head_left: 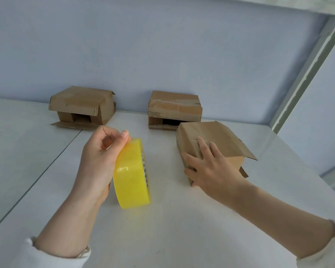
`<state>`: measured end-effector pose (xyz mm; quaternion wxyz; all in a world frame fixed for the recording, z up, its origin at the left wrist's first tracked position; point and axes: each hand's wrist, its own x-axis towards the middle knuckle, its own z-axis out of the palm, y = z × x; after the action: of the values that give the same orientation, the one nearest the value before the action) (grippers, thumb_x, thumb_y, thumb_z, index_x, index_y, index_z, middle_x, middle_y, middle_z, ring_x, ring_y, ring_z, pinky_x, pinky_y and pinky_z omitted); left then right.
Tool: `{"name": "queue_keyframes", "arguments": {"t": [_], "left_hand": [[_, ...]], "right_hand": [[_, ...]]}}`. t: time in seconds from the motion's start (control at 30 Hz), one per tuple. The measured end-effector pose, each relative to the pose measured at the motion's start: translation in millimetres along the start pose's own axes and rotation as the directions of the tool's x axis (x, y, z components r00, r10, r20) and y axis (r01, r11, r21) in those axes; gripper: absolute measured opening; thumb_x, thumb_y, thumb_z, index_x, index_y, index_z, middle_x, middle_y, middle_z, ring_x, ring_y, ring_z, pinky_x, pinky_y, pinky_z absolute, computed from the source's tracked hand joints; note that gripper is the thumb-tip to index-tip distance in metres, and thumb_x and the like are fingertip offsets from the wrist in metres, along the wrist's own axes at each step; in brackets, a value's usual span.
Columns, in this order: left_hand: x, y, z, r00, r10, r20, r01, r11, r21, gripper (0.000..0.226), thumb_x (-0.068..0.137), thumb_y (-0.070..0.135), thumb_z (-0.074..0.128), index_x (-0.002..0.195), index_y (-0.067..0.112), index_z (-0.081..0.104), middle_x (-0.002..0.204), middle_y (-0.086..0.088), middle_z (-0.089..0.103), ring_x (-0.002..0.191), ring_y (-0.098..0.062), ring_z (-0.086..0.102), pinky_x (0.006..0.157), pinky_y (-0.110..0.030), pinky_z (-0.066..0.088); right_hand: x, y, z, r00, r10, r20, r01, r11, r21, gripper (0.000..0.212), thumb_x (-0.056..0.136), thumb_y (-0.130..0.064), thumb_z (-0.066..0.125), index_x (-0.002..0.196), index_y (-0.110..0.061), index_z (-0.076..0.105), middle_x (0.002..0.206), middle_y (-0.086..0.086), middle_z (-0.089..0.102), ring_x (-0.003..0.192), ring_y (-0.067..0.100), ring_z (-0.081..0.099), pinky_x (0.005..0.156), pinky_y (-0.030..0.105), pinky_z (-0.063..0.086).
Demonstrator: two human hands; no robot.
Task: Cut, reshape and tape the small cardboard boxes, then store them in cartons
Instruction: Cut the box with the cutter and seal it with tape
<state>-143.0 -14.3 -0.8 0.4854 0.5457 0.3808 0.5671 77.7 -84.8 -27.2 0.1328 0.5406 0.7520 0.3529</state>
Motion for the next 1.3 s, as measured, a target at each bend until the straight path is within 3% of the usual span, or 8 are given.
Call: {"name": "queue_keyframes", "arguments": {"t": [0.17,0.3,0.43,0.6,0.8,0.97,1.13,1.3], "left_hand": [[-0.6,9.0,0.7,1.0,0.027,-0.013,-0.028,0.999,-0.016,0.017,0.087,0.02,0.06,0.072,0.017,0.053,0.064,0.014,0.061,0.06,0.0,0.053,0.064,-0.023,0.043],[4.9,46.9,5.3,0.996,0.08,-0.027,-0.083,0.985,-0.15,0.016,0.086,0.019,0.059,0.071,0.019,0.053,0.067,0.011,0.062,0.059,-0.001,0.056,0.055,-0.013,0.048],[15.3,91.2,16.5,0.993,0.116,0.009,-0.109,0.956,-0.271,0.017,0.086,0.021,0.058,0.07,0.021,0.052,0.061,0.013,0.064,0.055,0.0,0.059,0.053,-0.012,0.049],[23.8,119.9,40.6,0.99,0.12,0.08,-0.083,0.93,-0.358,0.018,0.087,0.024,0.058,0.07,0.02,0.051,0.06,0.012,0.064,0.056,-0.003,0.06,0.06,-0.019,0.052],[28.7,126.5,55.7,0.991,0.12,0.065,-0.09,0.933,-0.348,0.02,0.089,0.022,0.057,0.07,0.019,0.052,0.059,0.012,0.062,0.056,-0.003,0.059,0.058,-0.017,0.052],[29.5,114.1,61.1,0.998,0.028,0.059,-0.006,0.937,-0.35,0.02,0.089,0.019,0.057,0.07,0.018,0.051,0.055,0.011,0.062,0.052,-0.002,0.058,0.054,-0.015,0.051],[29.5,94.2,87.6,0.987,-0.128,0.093,0.148,0.951,-0.272,0.022,0.087,0.016,0.061,0.068,0.016,0.05,0.048,0.01,0.06,0.045,-0.005,0.055,0.047,-0.015,0.046],[37.8,85.8,104.1,0.968,-0.21,0.137,0.232,0.958,-0.169,0.018,0.087,0.019,0.063,0.072,0.017,0.052,0.053,0.011,0.061,0.052,-0.007,0.054,0.05,-0.018,0.043]], "right_hand": [[-12.3,31.7,-8.7,0.938,0.173,-0.301,-0.072,0.945,0.319,0.027,0.078,-0.046,0.062,0.082,-0.021,0.073,0.104,-0.004,0.069,0.101,0.039,0.063,0.064,0.038,0.057],[-23.2,57.2,-39.5,0.766,0.63,-0.13,-0.15,0.371,0.916,0.032,0.073,-0.053,0.065,0.098,-0.033,0.07,0.119,-0.022,0.06,0.11,0.002,0.056,0.084,0.023,0.049],[-37.1,46.5,-33.0,0.679,0.734,0.006,-0.044,0.032,0.999,0.028,0.065,-0.046,0.076,0.092,-0.041,0.071,0.114,-0.024,0.062,0.11,-0.006,0.054,0.09,0.011,0.041],[-44.4,12.2,-14.9,0.683,0.73,-0.024,-0.066,0.095,0.993,0.033,0.069,-0.057,0.065,0.094,-0.035,0.069,0.121,-0.021,0.057,0.106,-0.006,0.055,0.083,0.006,0.04],[-19.8,-6.5,-22.3,0.736,0.635,-0.235,-0.101,0.447,0.889,0.039,0.078,-0.065,0.05,0.098,-0.035,0.064,0.121,-0.021,0.059,0.102,0.004,0.062,0.058,0.026,0.055],[-30.5,-3.1,-16.2,0.734,0.653,-0.184,-0.144,0.415,0.899,0.044,0.082,-0.071,0.041,0.099,-0.037,0.062,0.121,-0.023,0.057,0.092,0.004,0.065,0.057,0.026,0.055],[-25.5,-4.5,-28.3,0.73,0.621,-0.285,-0.201,0.593,0.78,0.062,0.082,-0.076,0.035,0.099,-0.022,0.06,0.104,-0.01,0.068,0.117,0.02,0.058,0.065,0.024,0.054],[-11.9,4.2,-47.6,0.71,0.647,-0.277,-0.276,0.619,0.735,0.069,0.082,-0.075,0.029,0.121,-0.021,0.045,0.076,-0.012,0.063,0.055,0.011,0.06,0.046,0.017,0.037]]}}
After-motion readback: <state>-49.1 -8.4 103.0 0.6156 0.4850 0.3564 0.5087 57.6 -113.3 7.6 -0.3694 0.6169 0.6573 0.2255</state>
